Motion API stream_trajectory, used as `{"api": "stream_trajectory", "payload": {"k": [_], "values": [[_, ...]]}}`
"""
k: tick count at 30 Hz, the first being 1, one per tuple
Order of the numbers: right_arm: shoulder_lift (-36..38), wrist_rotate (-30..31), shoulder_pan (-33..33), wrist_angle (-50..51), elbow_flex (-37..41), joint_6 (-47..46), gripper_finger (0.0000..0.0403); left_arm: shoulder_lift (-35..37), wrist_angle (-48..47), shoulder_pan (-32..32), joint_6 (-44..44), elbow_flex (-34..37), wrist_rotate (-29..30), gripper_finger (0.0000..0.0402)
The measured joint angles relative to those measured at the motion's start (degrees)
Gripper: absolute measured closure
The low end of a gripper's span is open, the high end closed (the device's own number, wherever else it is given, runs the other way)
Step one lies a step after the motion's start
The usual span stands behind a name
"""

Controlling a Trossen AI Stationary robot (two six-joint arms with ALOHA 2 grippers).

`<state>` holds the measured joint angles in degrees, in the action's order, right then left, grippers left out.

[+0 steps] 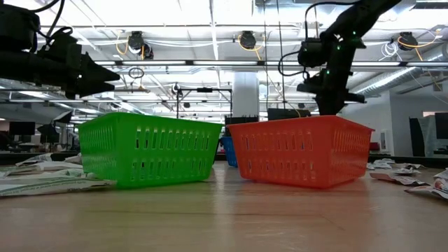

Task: Pick & Place First Aid Supplies
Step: Put the blue alcohol pad into the blue bin

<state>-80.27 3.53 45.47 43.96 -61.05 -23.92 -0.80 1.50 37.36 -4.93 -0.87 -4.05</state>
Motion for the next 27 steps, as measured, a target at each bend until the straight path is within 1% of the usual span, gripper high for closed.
{"api": "stream_trajectory", "payload": {"k": [4, 8, 12, 16, 19, 27], "values": [[0.0, -2.1, 0.0, 4.3, -3.3, 5.9, 0.0403, 0.0, 0.0, 0.0, 0.0, 0.0, 0.0, 0.0078], [-0.3, -2.3, -0.2, 7.9, -5.4, 10.4, 0.0403, 0.0, 0.0, 0.0, 0.0, 0.0, 0.0, 0.0078], [-2.1, -2.3, -1.4, 11.6, -8.2, 12.0, 0.0403, 0.0, 0.0, 0.0, 0.0, 0.0, 0.0, 0.0078], [-4.9, -2.5, -5.4, 11.7, -11.1, 13.2, 0.0403, 0.0, 0.0, 0.0, 0.0, 0.0, -0.1, 0.0078], [-6.6, -4.5, -8.7, 11.5, -12.6, 14.3, 0.0403, 0.0, 0.0, 0.0, 0.0, 0.0, -0.1, 0.0078], [-10.1, -5.4, -18.9, 10.5, -13.2, 16.4, 0.0403, 0.0, 0.0, 0.0, 0.0, 0.0, -0.1, 0.0078]]}}
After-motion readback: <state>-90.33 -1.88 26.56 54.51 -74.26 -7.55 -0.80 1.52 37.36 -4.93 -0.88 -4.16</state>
